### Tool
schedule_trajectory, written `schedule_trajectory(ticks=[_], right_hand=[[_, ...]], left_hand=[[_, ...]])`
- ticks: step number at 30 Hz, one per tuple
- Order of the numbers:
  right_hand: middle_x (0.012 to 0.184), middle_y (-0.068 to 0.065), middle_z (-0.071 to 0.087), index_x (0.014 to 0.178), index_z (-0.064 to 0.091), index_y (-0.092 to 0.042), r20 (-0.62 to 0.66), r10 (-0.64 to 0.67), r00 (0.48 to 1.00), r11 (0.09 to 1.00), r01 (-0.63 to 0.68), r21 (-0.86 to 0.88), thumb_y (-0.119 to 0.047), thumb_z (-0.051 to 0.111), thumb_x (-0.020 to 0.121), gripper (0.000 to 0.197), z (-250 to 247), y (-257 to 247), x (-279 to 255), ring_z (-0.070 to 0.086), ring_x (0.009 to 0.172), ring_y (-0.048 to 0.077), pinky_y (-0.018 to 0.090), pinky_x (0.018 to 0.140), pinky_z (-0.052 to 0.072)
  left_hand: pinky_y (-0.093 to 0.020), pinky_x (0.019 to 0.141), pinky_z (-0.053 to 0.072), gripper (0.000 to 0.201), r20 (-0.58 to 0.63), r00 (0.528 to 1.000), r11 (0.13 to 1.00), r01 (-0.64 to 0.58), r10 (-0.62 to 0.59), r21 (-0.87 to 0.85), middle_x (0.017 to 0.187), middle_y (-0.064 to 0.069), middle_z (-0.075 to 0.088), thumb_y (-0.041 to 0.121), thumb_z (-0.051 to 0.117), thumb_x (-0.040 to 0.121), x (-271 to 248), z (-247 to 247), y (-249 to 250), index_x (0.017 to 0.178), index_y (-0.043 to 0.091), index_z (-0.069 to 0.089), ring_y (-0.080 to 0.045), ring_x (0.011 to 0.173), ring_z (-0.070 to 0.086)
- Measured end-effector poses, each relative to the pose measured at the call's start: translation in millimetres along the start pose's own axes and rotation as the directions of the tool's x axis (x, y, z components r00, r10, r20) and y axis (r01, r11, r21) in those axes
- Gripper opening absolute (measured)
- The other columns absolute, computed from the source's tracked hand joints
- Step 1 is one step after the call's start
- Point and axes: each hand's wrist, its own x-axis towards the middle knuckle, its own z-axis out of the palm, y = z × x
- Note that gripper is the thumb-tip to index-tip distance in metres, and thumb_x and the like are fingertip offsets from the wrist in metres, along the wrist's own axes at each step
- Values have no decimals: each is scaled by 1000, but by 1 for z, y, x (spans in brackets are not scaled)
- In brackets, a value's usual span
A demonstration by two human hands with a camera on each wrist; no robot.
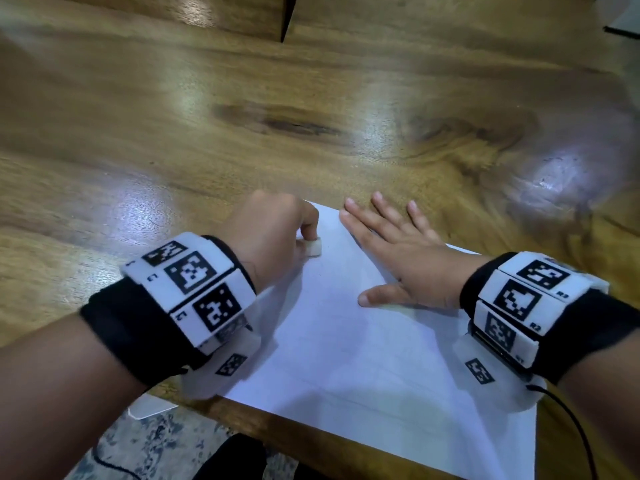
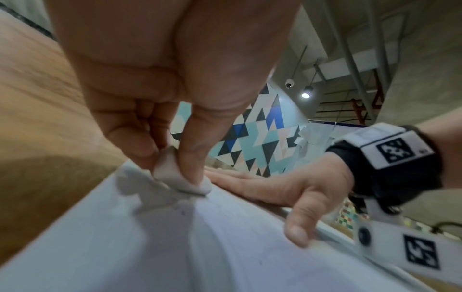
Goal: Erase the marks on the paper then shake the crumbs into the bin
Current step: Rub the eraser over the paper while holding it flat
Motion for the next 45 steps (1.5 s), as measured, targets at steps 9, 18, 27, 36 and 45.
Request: schedule_trajectory(ticks=[9,18,27,36,45], right_hand=[[142,-16,-36,145,-18,-17,-90,9,996,986,6,166,-50,59,82,105,10,-17,-16,-29,133,-1,20,111,-16],[135,-13,-42,143,-24,-15,-78,10,997,995,-2,103,-58,54,81,108,14,-17,-14,-36,127,2,22,108,-19],[150,-4,-35,143,-24,-15,-85,14,996,994,-4,111,-57,55,81,108,14,-17,-15,-34,127,1,23,108,-19],[151,-5,-33,145,-20,-16,-97,25,995,992,-13,125,-55,58,80,109,13,-19,-15,-31,128,-1,24,109,-18],[152,-7,-31,146,-18,-19,-125,26,992,989,-7,149,-53,60,80,108,15,-18,-16,-27,139,6,23,110,-17]], left_hand=[[-25,64,38,9,49,998,999,46,-44,-29,57,10,47,25,70,75,1,-2,0,77,17,67,-20,71,49],[-24,55,32,12,37,999,999,-22,23,-30,56,12,47,25,71,72,21,-4,25,80,16,68,-15,65,50],[-23,58,35,12,24,999,999,-39,40,-31,55,12,47,26,71,71,24,-8,24,80,18,70,-15,62,50],[-11,51,35,13,132,988,996,-85,81,26,53,14,51,29,73,68,5,-5,8,78,21,71,-4,57,50],[-6,49,35,9,282,954,992,-118,100,45,50,11,55,26,76,66,-18,-1,-4,71,21,70,4,56,54]])
